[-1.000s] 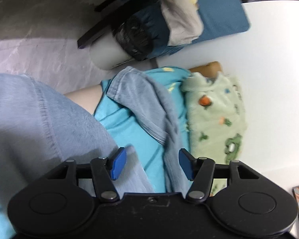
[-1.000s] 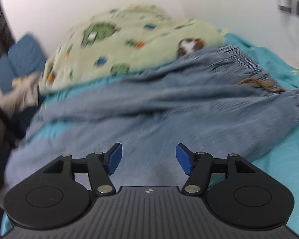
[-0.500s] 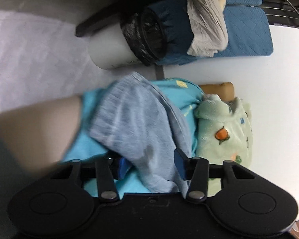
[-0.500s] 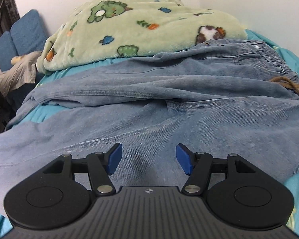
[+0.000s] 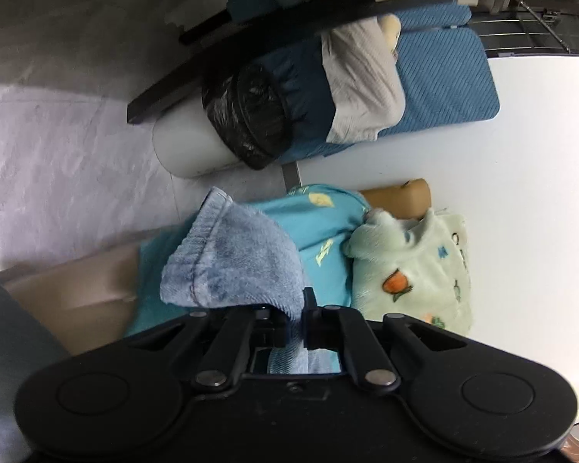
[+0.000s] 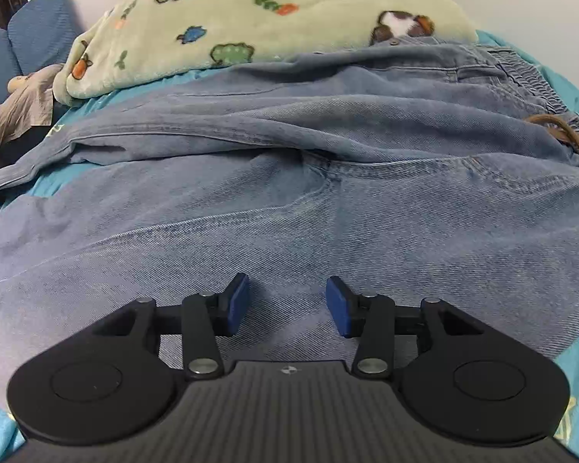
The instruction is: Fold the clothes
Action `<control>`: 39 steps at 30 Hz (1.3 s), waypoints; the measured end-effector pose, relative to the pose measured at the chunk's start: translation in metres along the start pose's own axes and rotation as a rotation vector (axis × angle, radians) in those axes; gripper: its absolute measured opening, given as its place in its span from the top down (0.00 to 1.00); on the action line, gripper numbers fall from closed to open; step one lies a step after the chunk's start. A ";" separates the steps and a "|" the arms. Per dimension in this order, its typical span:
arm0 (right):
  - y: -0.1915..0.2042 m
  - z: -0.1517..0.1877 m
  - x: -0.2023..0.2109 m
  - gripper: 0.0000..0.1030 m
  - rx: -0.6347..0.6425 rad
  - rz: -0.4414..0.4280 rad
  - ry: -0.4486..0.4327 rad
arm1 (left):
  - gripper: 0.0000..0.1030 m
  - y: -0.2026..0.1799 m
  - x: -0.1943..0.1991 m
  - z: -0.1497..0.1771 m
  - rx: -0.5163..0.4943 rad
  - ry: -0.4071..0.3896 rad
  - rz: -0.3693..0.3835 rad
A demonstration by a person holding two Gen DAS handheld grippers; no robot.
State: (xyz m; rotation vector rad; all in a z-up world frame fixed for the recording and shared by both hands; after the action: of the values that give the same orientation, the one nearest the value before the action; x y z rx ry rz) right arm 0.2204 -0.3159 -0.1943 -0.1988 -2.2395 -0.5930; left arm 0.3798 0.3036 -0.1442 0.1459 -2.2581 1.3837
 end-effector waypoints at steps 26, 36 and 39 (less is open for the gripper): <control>0.005 -0.065 0.114 0.46 -0.152 0.032 -0.103 | 0.56 0.100 0.126 0.026 0.008 0.258 -0.017; -0.155 -0.072 0.146 0.40 -0.684 0.073 -0.151 | 0.46 0.150 0.200 0.032 0.205 0.263 -0.066; -0.185 -0.068 0.143 0.40 -0.808 0.070 -0.141 | 0.46 0.153 0.193 0.035 0.212 0.296 -0.083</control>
State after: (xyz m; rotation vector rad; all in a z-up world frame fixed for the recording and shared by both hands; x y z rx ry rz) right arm 0.1096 -0.5177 -0.1148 -0.7341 -1.9906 -1.4556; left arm 0.1477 0.3776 -0.1932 0.0961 -1.8446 1.4907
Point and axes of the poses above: each gripper's, at about its wrist camera, not at the fingertips, and x roughly against the way its jaws point, y to its left, z to its underside, the point moved 5 cm from there along -x, roughly the way its jaws point, and after that the axes turned 15 degrees about -x, right-handed, at the moved point
